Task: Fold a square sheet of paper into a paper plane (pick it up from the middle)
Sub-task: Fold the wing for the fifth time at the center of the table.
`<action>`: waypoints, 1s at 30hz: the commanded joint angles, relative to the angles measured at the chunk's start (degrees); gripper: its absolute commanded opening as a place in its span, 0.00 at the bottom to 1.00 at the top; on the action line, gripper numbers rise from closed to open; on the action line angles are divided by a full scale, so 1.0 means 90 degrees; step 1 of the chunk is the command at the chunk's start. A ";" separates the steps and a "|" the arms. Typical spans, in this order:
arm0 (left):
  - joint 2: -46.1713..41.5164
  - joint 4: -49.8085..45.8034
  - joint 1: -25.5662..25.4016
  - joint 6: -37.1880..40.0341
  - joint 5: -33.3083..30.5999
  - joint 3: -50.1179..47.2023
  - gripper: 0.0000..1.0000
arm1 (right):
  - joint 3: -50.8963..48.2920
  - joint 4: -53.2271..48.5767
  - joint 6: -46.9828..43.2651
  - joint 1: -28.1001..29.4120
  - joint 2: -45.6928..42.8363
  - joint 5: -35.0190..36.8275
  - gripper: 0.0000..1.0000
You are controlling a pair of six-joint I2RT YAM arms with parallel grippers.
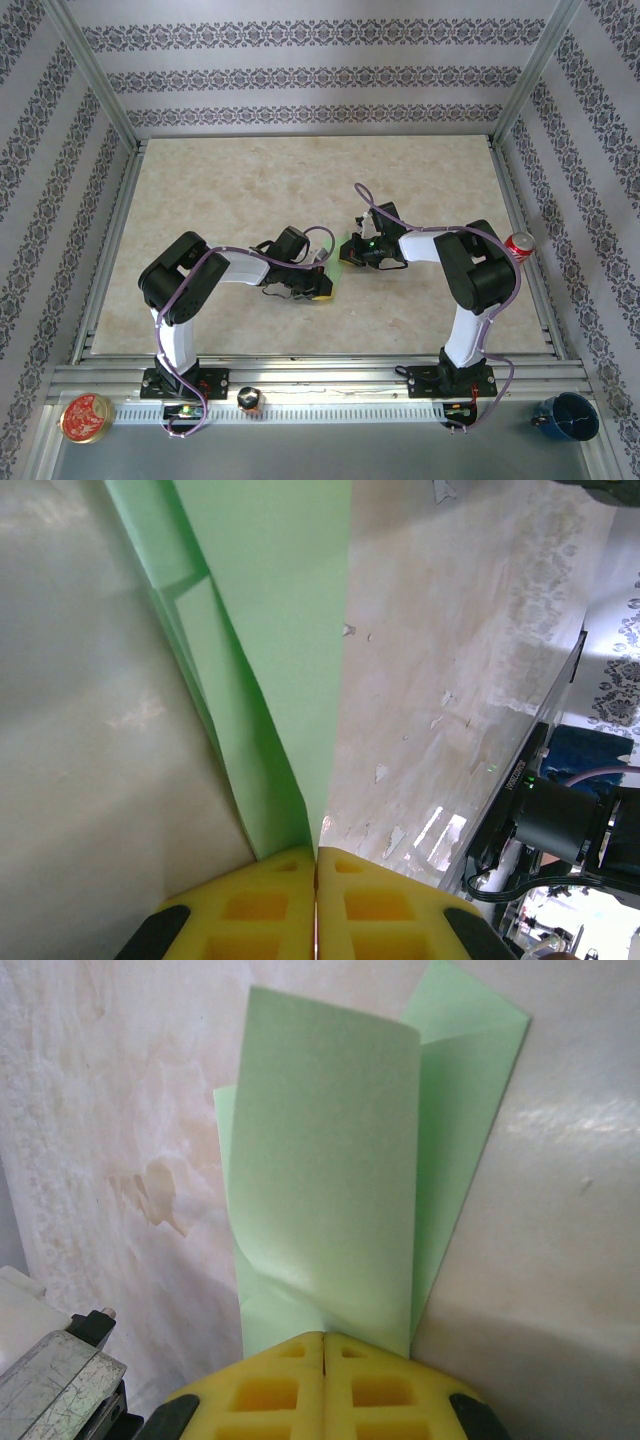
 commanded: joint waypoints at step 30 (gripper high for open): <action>-0.1427 -0.0324 -0.0194 -0.0064 -0.0888 -0.0304 0.22 | -0.0082 -0.0589 -0.0152 0.0217 0.0422 0.0409 0.06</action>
